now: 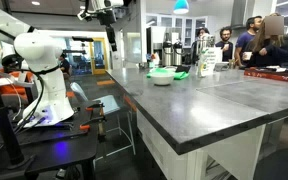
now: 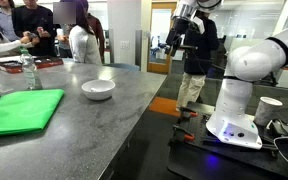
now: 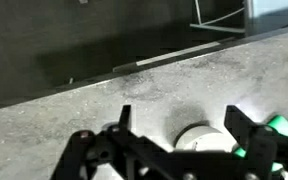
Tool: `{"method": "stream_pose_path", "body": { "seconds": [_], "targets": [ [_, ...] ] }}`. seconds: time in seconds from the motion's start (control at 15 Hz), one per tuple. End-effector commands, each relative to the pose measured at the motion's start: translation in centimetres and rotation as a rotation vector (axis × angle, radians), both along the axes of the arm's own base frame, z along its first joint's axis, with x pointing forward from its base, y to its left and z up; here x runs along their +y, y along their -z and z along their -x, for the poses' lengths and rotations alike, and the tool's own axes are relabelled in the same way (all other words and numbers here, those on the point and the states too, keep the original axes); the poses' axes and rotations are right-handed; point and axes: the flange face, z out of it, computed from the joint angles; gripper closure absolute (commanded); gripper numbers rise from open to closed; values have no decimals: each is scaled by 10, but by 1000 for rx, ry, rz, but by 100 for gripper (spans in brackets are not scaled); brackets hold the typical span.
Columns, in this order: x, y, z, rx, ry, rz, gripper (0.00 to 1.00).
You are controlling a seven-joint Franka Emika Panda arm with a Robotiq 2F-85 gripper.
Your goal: Remove the marker from the bowl and put it on the table
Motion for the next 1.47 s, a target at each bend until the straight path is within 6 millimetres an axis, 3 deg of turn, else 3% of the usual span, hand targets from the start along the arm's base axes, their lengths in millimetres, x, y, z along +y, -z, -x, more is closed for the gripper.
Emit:
{"method": "stream_pose_path", "body": {
  "seconds": [0.0,0.4,0.67,0.87,1.07,1.4],
  "targets": [
    [0,-1,0,1,0,0,0],
    [0,-1,0,1,0,0,0],
    [20,-7,-32,1,-44,54,0],
    [51,-12,-75,-16,-90,125,0],
    [83,0,-132,14,-100,172,0],
    [106,32,-233,84,-95,218,0]
  ]
}}
